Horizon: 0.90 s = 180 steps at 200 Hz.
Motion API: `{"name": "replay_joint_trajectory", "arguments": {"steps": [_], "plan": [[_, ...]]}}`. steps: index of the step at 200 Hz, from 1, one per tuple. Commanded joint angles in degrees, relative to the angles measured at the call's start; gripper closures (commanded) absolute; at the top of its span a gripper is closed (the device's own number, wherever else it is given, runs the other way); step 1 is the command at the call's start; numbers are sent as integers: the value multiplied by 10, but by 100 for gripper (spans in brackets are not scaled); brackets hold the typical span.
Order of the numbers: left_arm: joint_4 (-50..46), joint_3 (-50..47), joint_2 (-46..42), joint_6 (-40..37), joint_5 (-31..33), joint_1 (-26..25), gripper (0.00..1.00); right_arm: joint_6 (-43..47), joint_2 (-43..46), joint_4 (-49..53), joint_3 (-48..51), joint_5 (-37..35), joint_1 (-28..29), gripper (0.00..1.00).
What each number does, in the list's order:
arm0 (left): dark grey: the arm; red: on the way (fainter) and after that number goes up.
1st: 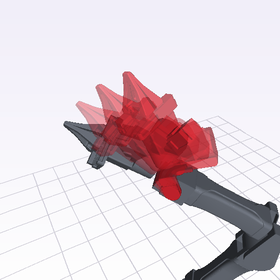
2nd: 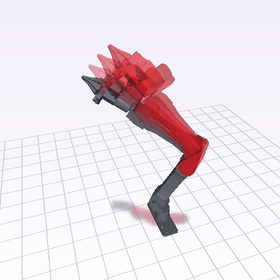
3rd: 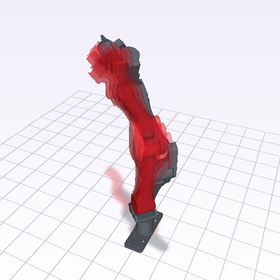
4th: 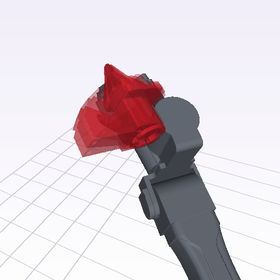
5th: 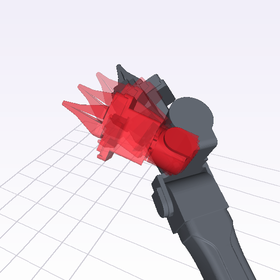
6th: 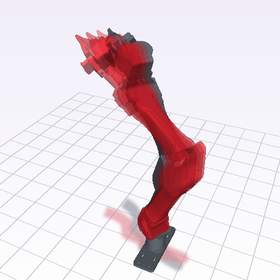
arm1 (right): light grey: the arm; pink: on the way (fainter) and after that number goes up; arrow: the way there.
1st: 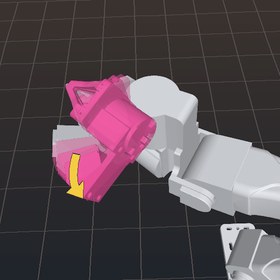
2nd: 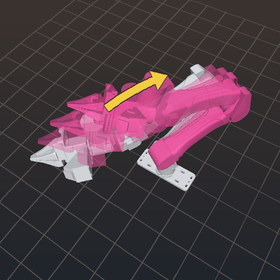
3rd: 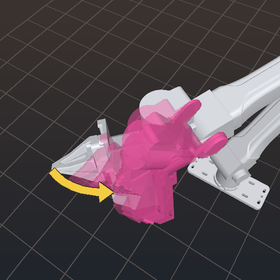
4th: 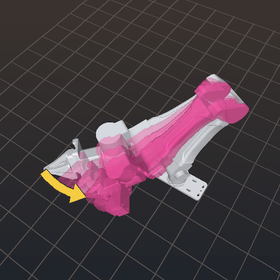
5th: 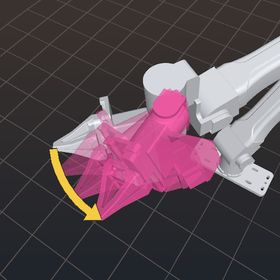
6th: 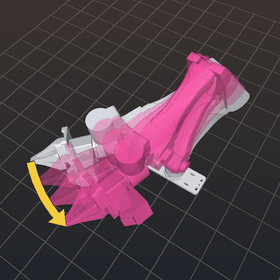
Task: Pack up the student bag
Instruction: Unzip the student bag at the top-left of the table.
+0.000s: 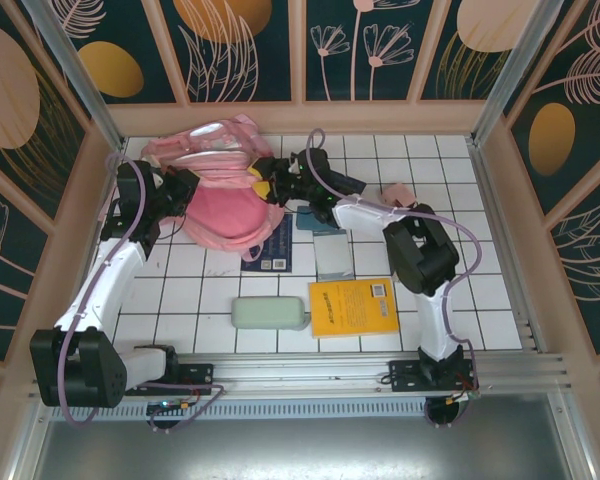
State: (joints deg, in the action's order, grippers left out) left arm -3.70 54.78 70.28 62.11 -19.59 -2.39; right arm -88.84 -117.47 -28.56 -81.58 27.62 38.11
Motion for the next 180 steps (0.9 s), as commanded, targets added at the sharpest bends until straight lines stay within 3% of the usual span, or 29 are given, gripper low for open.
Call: {"name": "replay_joint_trajectory", "arguments": {"steps": [1, 28, 57, 108, 130, 138, 149, 169, 180], "plan": [[39, 38, -2, -6, -11, -5, 100, -6, 43, -27, 32, -14, 1, 34], [42, 42, -2, 1, -16, -6, 100, -33, 26, -67, 37, -4, 3, 15], [38, 33, -14, -1, -21, -8, 100, -40, -16, -83, -15, 2, 1, 17], [-6, 29, -19, -64, -16, -10, 100, -41, -54, -74, -79, -8, -2, 67], [-55, 57, -6, -130, -16, -16, 100, -38, -54, -73, -77, -8, -9, 99], [-72, 69, 0, -160, -18, -18, 100, -37, -53, -76, -76, -6, -12, 100], [-98, 88, 7, -208, -20, -22, 89, -37, -51, -77, -75, -5, -16, 100], [-143, 125, 12, -336, -81, -26, 51, -25, -41, -59, -73, -4, -23, 100], [-161, 142, -2, -383, -70, -27, 40, -17, -39, -43, -77, 1, -27, 100]]}}
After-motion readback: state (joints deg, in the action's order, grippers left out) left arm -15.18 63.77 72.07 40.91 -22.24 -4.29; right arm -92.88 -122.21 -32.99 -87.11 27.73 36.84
